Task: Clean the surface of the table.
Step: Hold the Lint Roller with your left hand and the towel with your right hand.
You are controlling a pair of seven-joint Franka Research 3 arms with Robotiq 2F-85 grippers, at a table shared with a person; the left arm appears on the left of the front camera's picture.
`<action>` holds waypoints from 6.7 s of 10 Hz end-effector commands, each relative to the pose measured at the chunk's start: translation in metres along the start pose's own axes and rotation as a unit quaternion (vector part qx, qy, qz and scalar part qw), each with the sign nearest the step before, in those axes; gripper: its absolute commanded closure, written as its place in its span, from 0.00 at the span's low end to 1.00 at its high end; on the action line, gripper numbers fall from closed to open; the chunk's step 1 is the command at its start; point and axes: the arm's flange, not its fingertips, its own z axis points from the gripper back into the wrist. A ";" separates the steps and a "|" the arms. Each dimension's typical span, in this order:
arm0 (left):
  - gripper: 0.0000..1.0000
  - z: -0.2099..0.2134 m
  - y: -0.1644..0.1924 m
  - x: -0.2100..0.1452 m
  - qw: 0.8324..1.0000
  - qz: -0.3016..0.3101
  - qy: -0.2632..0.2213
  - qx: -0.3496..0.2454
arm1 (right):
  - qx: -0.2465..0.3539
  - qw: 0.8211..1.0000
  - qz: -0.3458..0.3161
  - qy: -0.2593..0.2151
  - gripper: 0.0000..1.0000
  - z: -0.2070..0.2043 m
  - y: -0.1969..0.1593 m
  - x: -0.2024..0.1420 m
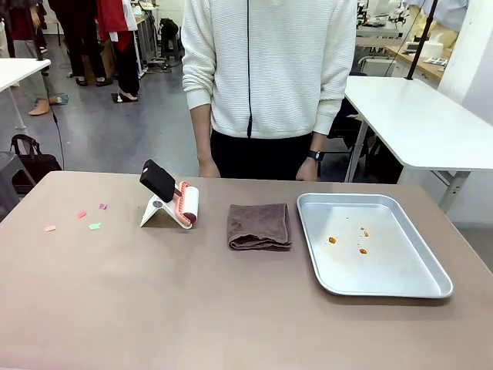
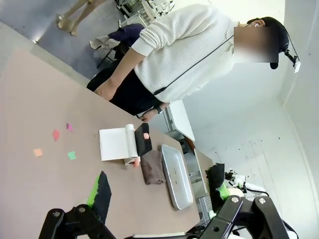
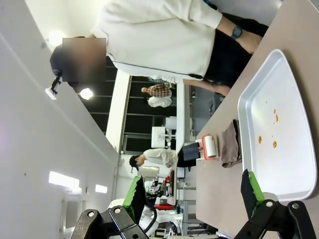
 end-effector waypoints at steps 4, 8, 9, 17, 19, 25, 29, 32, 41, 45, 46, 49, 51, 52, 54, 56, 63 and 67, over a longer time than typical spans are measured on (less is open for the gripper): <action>0.00 0.012 0.007 0.008 1.000 -0.001 -0.005 -0.012 | -0.028 1.000 0.009 0.007 0.00 -0.008 0.006 -0.004; 0.00 0.002 -0.021 0.058 0.998 -0.049 0.046 0.011 | -0.127 0.981 0.134 0.058 0.00 -0.097 0.097 -0.040; 0.00 -0.019 -0.033 0.076 0.992 -0.076 0.093 0.024 | -0.154 0.968 0.177 0.090 0.00 -0.135 0.120 -0.053; 0.00 -0.276 -0.088 0.057 0.948 -0.178 0.246 0.097 | -0.332 0.853 0.284 0.286 0.00 -0.404 0.119 -0.146; 0.00 -0.308 -0.069 0.041 0.932 -0.186 0.278 0.141 | -0.363 0.846 0.271 0.281 0.00 -0.454 0.098 -0.168; 0.00 -0.352 -0.034 0.002 0.919 -0.162 0.332 0.139 | -0.368 0.841 0.263 0.298 0.00 -0.482 0.060 -0.197; 0.00 -0.355 -0.034 0.003 0.919 -0.153 0.337 0.136 | -0.428 0.808 0.289 0.284 0.00 -0.517 0.055 -0.200; 0.00 -0.364 -0.026 -0.005 0.909 -0.120 0.372 0.146 | -0.460 0.788 0.309 0.268 0.00 -0.540 0.050 -0.186; 0.00 -0.391 -0.034 -0.021 0.924 -0.079 0.365 0.087 | -0.514 0.785 0.239 0.249 0.00 -0.590 0.001 -0.181; 0.00 -0.400 -0.033 -0.028 0.907 -0.079 0.398 0.112 | -0.522 0.782 0.237 0.247 0.00 -0.591 -0.001 -0.180; 0.00 -0.401 -0.033 -0.030 0.904 -0.081 0.403 0.117 | -0.530 0.778 0.234 0.242 0.00 -0.594 -0.004 -0.179; 0.00 -0.403 -0.034 -0.031 0.905 -0.083 0.400 0.122 | -0.538 0.776 0.229 0.238 0.00 -0.600 -0.016 -0.179; 0.00 -0.400 -0.032 -0.028 0.906 -0.085 0.393 0.132 | -0.536 0.777 0.231 0.235 0.00 -0.597 -0.014 -0.180; 0.00 -0.400 -0.032 -0.027 0.907 -0.085 0.392 0.129 | -0.540 0.774 0.234 0.235 0.00 -0.597 -0.014 -0.181; 0.00 -0.402 -0.031 -0.028 0.905 -0.081 0.396 0.131 | -0.544 0.770 0.232 0.238 0.00 -0.597 -0.015 -0.181; 0.00 -0.401 -0.030 -0.028 0.905 -0.080 0.397 0.131 | -0.550 0.765 0.232 0.241 0.00 -0.598 -0.015 -0.181; 1.00 -0.398 -0.027 -0.025 0.906 -0.091 0.389 0.141 | -0.546 0.762 0.238 0.255 0.95 -0.599 -0.017 -0.183; 1.00 -0.393 -0.024 -0.023 0.908 -0.093 0.385 0.137 | -0.543 0.762 0.237 0.261 1.00 -0.598 -0.019 -0.184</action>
